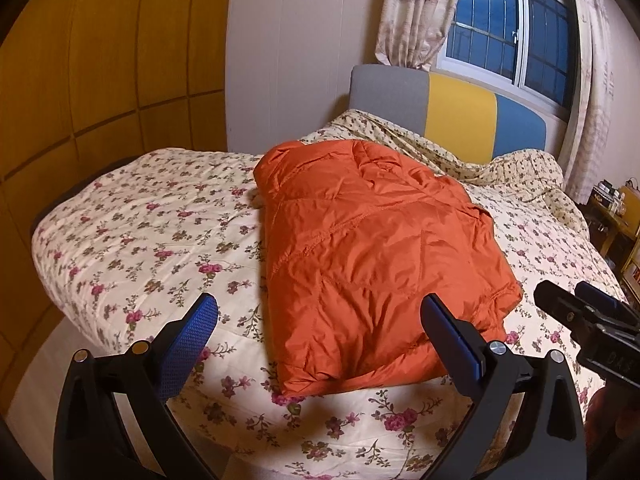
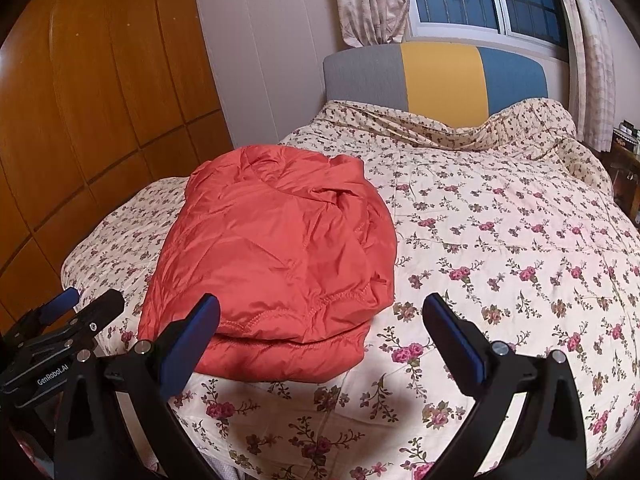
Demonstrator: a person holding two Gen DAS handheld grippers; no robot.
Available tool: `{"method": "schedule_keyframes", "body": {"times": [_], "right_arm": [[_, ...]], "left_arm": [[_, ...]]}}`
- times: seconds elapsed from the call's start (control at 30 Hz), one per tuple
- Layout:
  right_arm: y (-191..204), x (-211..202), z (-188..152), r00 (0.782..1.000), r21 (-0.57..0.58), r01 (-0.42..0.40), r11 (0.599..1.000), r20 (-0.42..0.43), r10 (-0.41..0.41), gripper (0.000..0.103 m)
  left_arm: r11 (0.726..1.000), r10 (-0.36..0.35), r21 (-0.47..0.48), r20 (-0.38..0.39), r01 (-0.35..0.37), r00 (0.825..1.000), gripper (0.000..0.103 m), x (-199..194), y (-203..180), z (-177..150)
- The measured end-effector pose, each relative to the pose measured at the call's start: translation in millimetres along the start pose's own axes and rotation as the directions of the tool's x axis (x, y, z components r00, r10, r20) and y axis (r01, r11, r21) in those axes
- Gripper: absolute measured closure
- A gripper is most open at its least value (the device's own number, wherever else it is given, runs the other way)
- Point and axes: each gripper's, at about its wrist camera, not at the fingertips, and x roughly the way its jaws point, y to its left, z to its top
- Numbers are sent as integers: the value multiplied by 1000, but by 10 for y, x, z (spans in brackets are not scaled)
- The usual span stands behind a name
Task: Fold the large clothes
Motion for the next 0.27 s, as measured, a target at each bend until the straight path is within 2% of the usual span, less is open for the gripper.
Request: {"method": "schedule_keyframes", "body": {"times": [0.27], "right_arm": [[-101,95,-15,1000,27,14,1000,-25,-13,2]], "left_arm": [[999,32,11,-41,-32,999,3,151,47,12]]}}
